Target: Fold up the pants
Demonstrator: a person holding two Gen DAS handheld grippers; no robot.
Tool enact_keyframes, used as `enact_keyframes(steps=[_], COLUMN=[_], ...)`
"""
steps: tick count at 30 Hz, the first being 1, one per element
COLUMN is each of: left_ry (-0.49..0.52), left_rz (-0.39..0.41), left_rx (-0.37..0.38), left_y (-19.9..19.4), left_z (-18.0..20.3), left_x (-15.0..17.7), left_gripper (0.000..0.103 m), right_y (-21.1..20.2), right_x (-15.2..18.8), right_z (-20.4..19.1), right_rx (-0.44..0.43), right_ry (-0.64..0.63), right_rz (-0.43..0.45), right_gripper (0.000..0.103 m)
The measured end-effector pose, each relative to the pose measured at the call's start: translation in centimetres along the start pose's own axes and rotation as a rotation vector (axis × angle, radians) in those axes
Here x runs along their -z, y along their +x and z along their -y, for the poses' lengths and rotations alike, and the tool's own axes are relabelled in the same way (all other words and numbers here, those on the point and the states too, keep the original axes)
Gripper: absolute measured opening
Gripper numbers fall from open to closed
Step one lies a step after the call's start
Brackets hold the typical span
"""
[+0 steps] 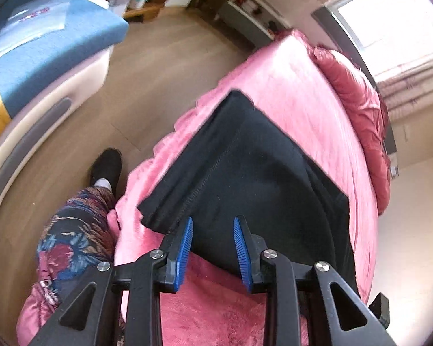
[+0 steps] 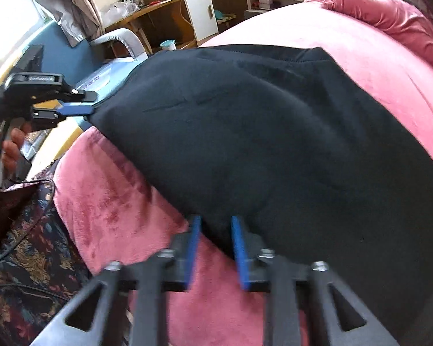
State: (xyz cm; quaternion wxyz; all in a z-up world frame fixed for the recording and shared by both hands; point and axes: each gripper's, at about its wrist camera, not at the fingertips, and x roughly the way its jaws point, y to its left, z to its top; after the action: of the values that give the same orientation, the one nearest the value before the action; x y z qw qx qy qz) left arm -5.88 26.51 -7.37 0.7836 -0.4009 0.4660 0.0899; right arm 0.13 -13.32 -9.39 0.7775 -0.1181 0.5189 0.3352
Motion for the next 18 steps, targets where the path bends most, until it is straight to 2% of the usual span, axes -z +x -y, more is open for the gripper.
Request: enact_keyframes(steps=[4, 6, 9, 11, 13, 18], left_ry=[-0.053, -0.069, -0.043, -0.017, 0.020, 0.076], left_rz=[0.030, 0.010, 0.000, 0.012, 0.035, 0.078], left_rx=[-0.085, -0.113, -0.104, -0.117, -0.117, -0.083], left_y=[-0.4, 0.0, 0.8, 1.2, 1.0, -0.8], left_z=[-1.1, -1.5, -1.2, -0.7, -0.1, 0.3], left_x=[-0.3, -0.5, -0.6, -0.6, -0.8, -1.4], left_gripper=[0.030, 0.030, 0.030, 0.025, 0.007, 0.006], right_y=[0.3, 0.6, 0.8, 0.7, 0.4, -1.1], right_x=[0.1, -0.1, -0.1, 0.0, -0.1, -0.2], right_z=[0.3, -0.1, -0.1, 0.2, 0.5, 0.6], right_rx=[-0.003, 0.000, -0.001, -0.006, -0.016, -0.045], right_ry=[-0.006, -0.010, -0.008, -0.003, 0.014, 0.033], right_rz=[0.003, 0.000, -0.001, -0.001, 0.006, 0.035], right_gripper=[0.013, 0.013, 0.013, 0.012, 0.008, 0.006])
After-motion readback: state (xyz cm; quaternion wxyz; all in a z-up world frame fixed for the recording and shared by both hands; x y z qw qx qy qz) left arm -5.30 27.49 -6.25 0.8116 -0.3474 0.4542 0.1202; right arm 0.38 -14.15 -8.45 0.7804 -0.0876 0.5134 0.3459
